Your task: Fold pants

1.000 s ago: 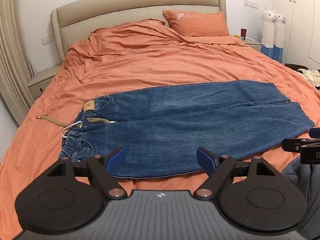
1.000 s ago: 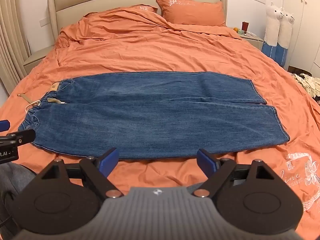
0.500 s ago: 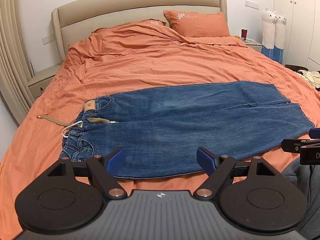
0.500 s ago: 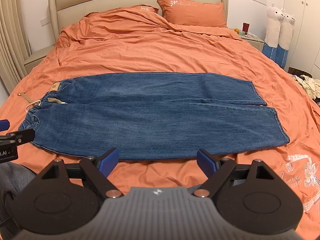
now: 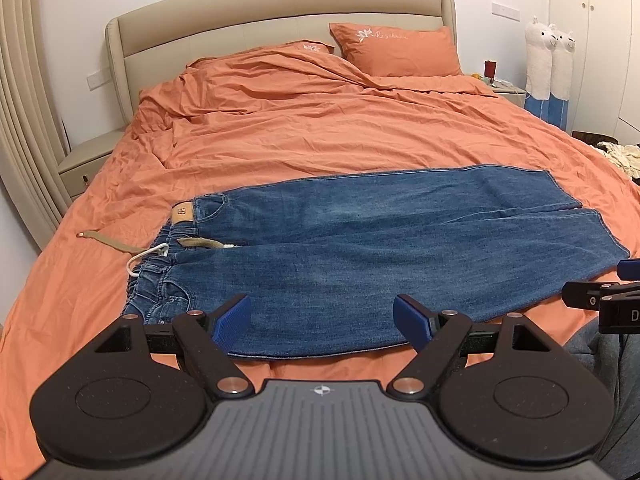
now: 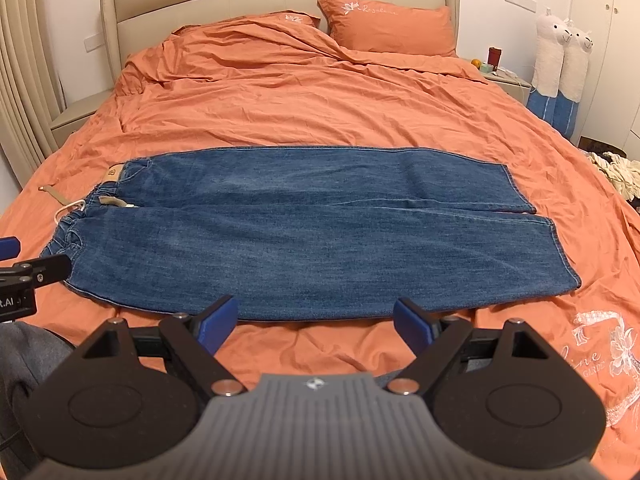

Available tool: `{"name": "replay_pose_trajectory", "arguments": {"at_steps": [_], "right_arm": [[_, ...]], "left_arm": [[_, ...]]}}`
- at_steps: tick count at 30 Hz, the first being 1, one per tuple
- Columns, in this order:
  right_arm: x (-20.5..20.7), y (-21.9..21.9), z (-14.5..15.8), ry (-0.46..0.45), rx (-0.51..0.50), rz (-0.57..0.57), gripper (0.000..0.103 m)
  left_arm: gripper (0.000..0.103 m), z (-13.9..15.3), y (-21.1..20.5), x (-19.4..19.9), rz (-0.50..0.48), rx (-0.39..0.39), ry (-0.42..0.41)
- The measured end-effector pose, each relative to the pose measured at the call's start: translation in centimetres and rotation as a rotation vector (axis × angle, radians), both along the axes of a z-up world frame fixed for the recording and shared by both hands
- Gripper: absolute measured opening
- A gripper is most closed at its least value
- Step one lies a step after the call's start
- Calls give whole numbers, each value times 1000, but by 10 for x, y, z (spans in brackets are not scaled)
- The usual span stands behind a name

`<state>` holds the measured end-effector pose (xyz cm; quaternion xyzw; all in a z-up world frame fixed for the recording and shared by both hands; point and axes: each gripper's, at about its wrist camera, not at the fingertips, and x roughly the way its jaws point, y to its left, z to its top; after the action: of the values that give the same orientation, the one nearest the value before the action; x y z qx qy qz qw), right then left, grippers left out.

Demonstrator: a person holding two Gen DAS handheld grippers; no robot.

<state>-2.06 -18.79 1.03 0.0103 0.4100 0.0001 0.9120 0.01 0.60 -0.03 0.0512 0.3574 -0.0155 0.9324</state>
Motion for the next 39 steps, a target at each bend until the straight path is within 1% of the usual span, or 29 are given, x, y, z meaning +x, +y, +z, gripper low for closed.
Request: {"name": "replay_pose_trajectory", "arguments": {"at_steps": [39], "right_arm": [[-3, 1, -2, 7, 12, 2, 82]], "left_arm": [[95, 1, 0, -1, 0, 2, 2]]}}
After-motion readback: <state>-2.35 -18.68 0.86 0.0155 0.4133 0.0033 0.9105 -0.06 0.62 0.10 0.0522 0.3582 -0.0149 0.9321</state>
